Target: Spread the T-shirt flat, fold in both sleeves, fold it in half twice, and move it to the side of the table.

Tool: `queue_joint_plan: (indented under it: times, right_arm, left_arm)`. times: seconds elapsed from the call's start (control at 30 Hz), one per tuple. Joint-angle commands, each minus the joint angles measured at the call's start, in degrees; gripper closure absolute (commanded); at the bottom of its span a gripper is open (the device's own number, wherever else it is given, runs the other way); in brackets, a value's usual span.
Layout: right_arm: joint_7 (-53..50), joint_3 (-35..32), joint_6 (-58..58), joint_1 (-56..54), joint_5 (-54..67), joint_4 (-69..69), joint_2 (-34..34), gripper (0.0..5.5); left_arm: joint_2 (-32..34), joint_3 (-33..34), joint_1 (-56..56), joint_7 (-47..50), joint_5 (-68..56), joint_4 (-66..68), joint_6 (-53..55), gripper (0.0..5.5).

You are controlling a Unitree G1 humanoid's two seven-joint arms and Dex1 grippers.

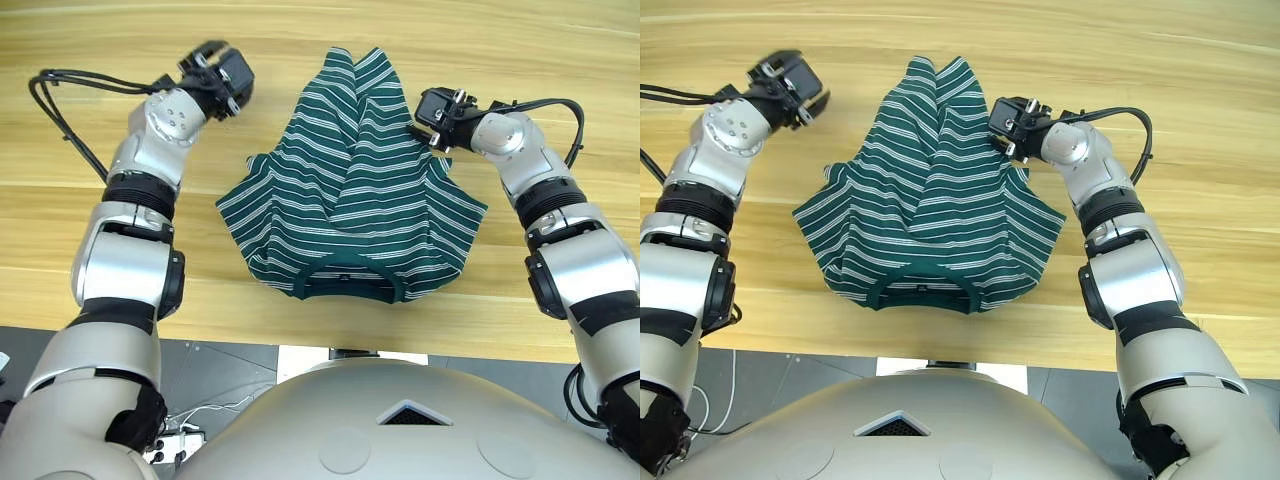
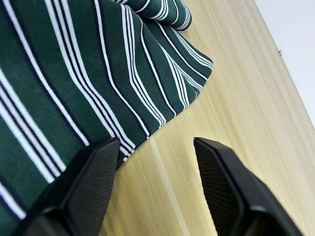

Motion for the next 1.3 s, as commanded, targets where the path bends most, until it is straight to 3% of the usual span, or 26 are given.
queue_joint_plan:
  times: [0.03, 0.2, 0.43, 0.63, 0.8, 1.03, 1.3]
  right_arm:
    - [0.3, -0.6, -0.5, 0.1, -0.6, 0.0, -0.3, 2.72]
    - [0.1, -0.9, -0.7, -0.3, -0.8, 0.0, -0.1, 2.72]
    - [0.0, -1.1, -0.8, 0.2, -1.2, 0.0, 0.0, 2.72]
    - [0.2, -1.0, -0.9, 0.9, -1.7, 0.0, 0.1, 2.72]
    - [0.0, -1.0, -1.0, 1.6, -1.7, -0.1, 0.4, 2.72]
    - [0.0, -1.9, -0.9, 4.5, -1.3, 1.0, -0.8, 2.72]
    - [-0.4, -4.2, -1.2, 8.7, -0.4, 1.2, -4.4, 2.72]
  left_arm:
    - [-1.3, 5.2, 0.2, -9.1, -9.6, -8.9, 0.6, 2.37]
    - [-1.3, 2.2, 4.7, -22.0, -11.5, -14.2, 1.1, 2.37]
    - [-1.7, -4.2, 7.6, -26.1, -5.5, -12.7, -2.0, 2.37]
    - [-3.2, -4.5, 7.6, -25.2, -5.1, -12.1, -2.3, 2.37]
    - [-4.7, -6.8, 5.4, -16.0, 1.1, -5.2, -2.7, 2.37]
    - [-2.0, -7.4, 6.8, -11.3, 3.9, -0.1, -5.8, 2.37]
    - [7.5, -3.8, 20.4, -16.5, -0.6, -19.5, -6.5, 2.37]
